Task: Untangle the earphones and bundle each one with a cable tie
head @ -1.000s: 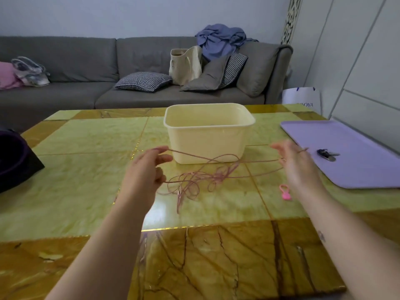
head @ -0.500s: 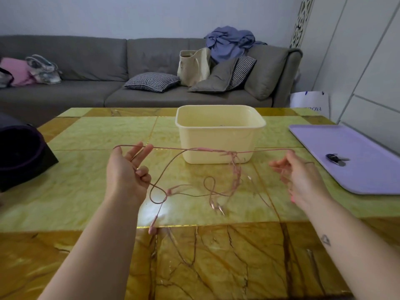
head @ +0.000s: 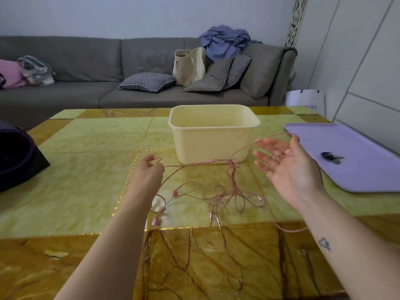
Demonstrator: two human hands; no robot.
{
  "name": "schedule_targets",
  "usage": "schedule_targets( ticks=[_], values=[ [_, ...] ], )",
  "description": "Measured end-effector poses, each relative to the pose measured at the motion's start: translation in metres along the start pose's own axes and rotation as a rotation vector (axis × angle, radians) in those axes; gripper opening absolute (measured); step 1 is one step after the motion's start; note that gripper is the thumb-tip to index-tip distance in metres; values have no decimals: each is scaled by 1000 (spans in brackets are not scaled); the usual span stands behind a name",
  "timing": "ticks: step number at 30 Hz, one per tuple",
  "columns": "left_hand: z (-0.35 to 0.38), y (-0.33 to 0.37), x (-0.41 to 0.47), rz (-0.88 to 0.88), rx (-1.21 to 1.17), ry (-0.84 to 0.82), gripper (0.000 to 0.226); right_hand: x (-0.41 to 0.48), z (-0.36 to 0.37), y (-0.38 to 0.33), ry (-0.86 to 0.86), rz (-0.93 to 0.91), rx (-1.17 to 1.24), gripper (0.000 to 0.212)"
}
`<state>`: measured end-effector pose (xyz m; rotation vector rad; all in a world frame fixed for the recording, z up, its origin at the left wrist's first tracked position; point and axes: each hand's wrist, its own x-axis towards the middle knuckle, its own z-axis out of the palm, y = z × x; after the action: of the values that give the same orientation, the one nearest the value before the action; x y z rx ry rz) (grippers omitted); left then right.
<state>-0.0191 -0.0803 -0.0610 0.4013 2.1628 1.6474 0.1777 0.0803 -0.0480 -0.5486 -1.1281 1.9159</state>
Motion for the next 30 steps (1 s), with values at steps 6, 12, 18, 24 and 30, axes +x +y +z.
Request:
schedule_targets(
  ticks=[6, 12, 18, 24, 30],
  values=[
    [7, 8, -19, 50, 343, 88, 69, -15, 19, -6, -271, 27, -42, 56],
    [34, -1, -36, 721, 614, -231, 76, -23, 28, -4, -349, -25, -184, 46],
    [38, 8, -38, 352, -48, -445, 37, -28, 27, 1, -409, -44, -400, 50],
    [32, 15, -38, -53, -292, -717, 34, -30, 25, 6, -497, -15, -949, 47],
    [28, 10, -45, 209, 284, -615, 34, -39, 24, 16, -617, 121, -1495, 75]
  ],
)
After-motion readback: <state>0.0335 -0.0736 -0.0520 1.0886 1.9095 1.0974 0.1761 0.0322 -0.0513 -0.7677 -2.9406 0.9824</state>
